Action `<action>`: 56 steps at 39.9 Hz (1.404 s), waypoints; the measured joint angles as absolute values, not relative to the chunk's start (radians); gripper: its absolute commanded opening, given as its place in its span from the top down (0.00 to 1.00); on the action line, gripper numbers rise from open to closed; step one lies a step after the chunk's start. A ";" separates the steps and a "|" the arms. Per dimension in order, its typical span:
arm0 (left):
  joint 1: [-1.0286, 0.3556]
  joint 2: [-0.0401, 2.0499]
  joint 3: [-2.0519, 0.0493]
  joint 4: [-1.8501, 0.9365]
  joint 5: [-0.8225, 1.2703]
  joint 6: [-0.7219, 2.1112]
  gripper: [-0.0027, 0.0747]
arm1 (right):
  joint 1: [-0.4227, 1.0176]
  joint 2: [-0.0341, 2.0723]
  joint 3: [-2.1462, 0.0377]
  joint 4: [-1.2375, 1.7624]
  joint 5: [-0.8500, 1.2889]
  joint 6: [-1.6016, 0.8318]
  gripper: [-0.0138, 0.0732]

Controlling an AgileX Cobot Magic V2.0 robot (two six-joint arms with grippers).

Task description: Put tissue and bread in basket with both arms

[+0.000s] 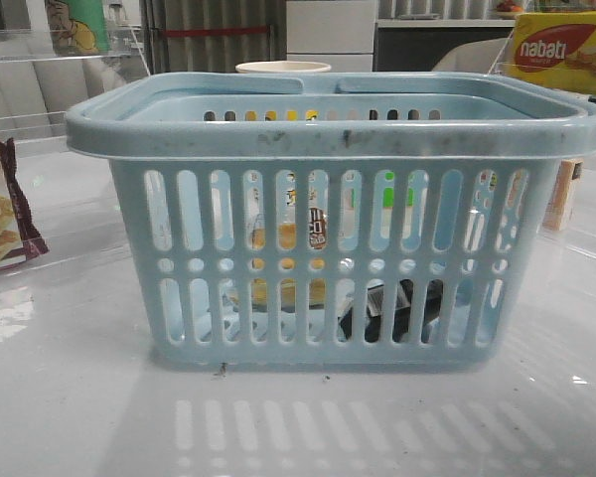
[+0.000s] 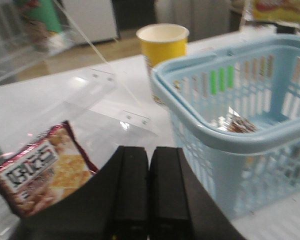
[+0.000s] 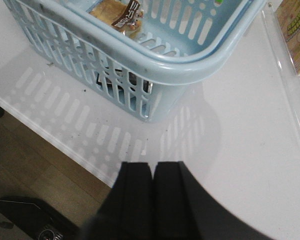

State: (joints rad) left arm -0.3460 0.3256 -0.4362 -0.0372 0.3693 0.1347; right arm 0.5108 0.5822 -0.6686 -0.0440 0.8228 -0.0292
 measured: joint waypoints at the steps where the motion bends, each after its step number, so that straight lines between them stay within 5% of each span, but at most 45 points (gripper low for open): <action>1: -0.311 0.285 -0.386 -0.037 0.327 0.135 0.85 | 0.511 0.582 -0.669 -0.044 0.823 -0.029 0.78; 18: -0.005 -0.006 -0.004 -0.047 0.106 0.135 0.85 | 0.511 0.582 -0.669 -0.044 0.825 -0.027 0.78; 56: -0.043 -0.006 0.008 -0.055 0.008 0.135 0.85 | 0.511 0.582 -0.669 -0.044 0.827 -0.027 0.78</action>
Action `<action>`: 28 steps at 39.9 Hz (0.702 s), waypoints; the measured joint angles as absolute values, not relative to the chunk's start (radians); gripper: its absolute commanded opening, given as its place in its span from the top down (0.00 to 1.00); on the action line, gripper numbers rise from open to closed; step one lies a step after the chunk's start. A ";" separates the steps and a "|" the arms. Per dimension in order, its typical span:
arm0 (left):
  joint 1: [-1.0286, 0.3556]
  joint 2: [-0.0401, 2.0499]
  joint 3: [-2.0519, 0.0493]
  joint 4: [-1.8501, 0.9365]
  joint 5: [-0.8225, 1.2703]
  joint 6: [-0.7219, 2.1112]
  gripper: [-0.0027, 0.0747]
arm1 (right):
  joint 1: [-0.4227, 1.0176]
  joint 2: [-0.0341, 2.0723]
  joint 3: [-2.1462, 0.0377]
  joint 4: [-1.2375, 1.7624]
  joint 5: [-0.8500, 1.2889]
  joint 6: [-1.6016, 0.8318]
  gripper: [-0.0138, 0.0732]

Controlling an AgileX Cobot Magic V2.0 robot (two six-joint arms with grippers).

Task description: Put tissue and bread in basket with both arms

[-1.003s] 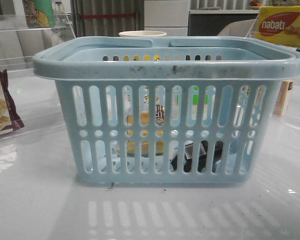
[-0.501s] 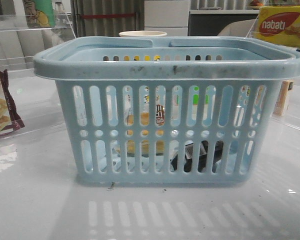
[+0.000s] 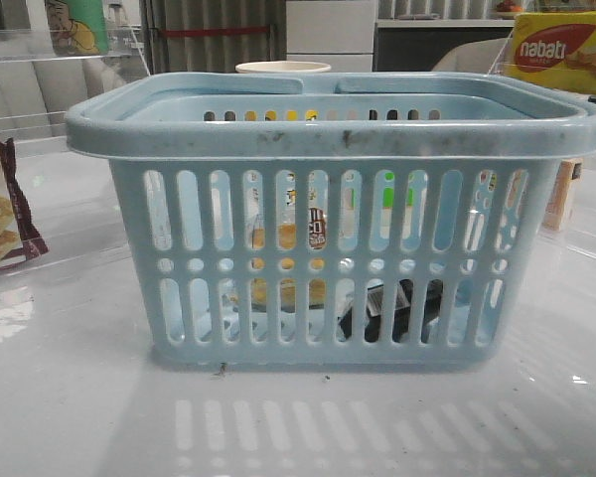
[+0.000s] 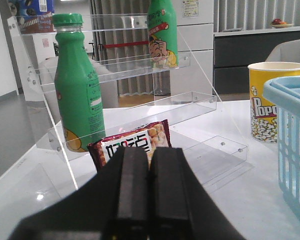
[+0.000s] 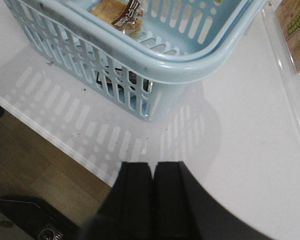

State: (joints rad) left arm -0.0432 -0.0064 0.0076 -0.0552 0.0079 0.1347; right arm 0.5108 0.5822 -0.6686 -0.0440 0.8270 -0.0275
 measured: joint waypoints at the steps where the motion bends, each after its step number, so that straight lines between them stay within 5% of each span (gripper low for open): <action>1: -0.043 -0.006 0.008 -0.055 0.008 0.135 0.85 | 0.511 0.582 -0.669 -0.044 0.827 -0.027 0.78; 20: -0.043 -0.006 0.008 -0.055 0.008 0.135 0.85 | 0.507 0.554 -0.648 -0.044 0.812 -0.027 0.78; 28: -0.043 -0.006 0.008 -0.055 0.008 0.135 0.85 | 0.339 0.405 -0.494 -0.044 0.621 -0.027 0.78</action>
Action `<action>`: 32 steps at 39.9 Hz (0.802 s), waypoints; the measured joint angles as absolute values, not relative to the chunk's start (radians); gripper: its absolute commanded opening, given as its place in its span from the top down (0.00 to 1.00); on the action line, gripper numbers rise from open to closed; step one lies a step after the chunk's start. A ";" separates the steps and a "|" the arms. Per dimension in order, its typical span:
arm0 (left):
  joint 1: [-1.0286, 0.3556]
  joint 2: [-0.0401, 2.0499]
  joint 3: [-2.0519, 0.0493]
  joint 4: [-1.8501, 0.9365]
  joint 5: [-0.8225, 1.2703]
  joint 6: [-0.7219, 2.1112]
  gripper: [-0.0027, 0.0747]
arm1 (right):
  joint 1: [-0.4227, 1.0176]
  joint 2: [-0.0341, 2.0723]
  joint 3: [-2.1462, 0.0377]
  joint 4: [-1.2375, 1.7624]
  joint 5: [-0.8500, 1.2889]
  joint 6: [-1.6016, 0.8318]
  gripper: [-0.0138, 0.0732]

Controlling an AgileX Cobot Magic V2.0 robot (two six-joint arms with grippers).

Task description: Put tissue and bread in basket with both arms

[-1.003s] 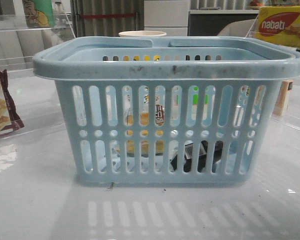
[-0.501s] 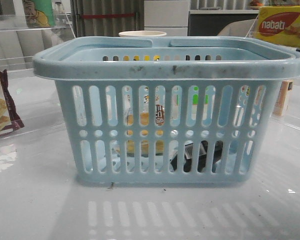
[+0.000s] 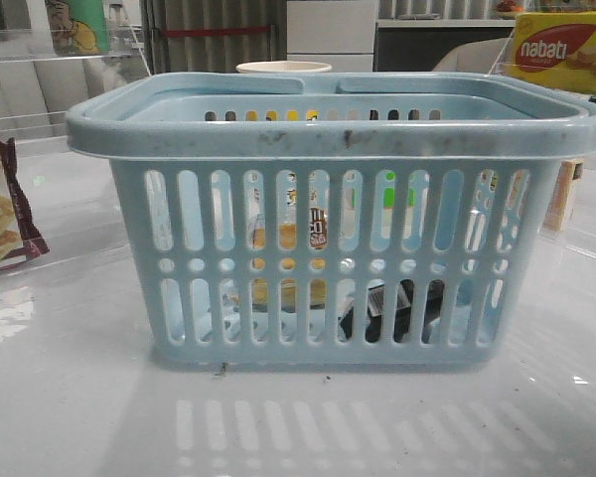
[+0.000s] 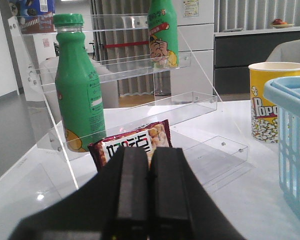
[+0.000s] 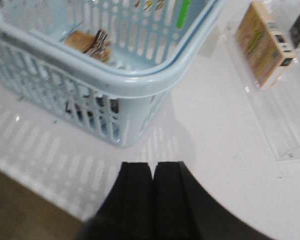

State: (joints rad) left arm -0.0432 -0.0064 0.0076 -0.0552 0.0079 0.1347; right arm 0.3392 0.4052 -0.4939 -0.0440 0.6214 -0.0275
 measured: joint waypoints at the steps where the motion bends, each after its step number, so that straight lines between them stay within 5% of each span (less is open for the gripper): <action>1: -0.043 -0.006 0.008 -0.055 0.008 0.135 0.85 | 0.318 0.383 -0.471 -0.044 0.575 -0.027 0.78; 17: -0.043 -0.006 0.008 -0.055 0.008 0.135 0.85 | 0.026 0.013 -0.060 -0.044 0.243 -0.027 0.78; 32: -0.043 -0.006 0.008 -0.055 0.008 0.135 0.85 | -0.002 -0.010 0.029 -0.044 0.017 -0.027 0.78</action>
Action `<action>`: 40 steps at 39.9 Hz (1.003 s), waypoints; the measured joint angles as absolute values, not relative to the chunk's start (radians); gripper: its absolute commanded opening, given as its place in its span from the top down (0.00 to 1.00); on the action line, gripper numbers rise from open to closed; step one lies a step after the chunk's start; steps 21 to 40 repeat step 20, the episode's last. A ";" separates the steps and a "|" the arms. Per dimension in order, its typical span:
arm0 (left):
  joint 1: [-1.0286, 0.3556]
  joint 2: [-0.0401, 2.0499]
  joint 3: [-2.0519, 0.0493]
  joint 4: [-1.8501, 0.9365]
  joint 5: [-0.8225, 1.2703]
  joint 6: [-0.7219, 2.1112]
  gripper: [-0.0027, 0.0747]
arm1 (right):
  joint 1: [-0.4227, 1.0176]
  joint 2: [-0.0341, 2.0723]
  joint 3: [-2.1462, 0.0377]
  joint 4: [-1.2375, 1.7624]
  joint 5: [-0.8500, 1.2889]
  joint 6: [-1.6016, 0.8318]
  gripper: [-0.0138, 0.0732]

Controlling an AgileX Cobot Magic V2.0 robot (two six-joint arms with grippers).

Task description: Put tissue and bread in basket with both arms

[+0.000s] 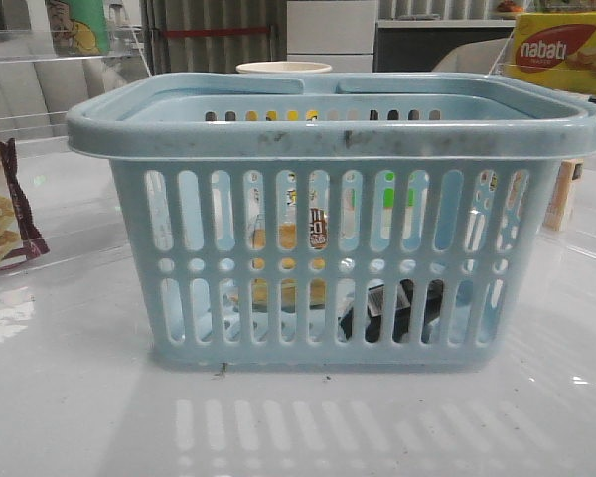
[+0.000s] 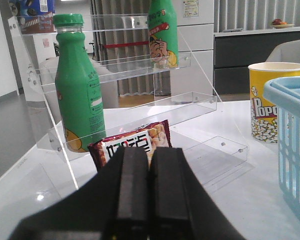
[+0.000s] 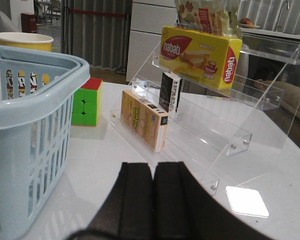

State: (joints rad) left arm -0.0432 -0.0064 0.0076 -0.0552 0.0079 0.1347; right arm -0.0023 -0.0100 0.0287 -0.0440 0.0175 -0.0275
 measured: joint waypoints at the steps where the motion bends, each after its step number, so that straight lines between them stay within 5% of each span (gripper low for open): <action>1: -0.043 -0.006 0.008 -0.055 0.008 0.135 0.85 | -0.002 -0.010 0.029 -0.044 0.017 -0.027 0.78; 40: -0.043 -0.006 0.008 -0.055 0.008 0.135 0.85 | -0.002 -0.012 0.029 -0.044 0.011 -0.025 0.78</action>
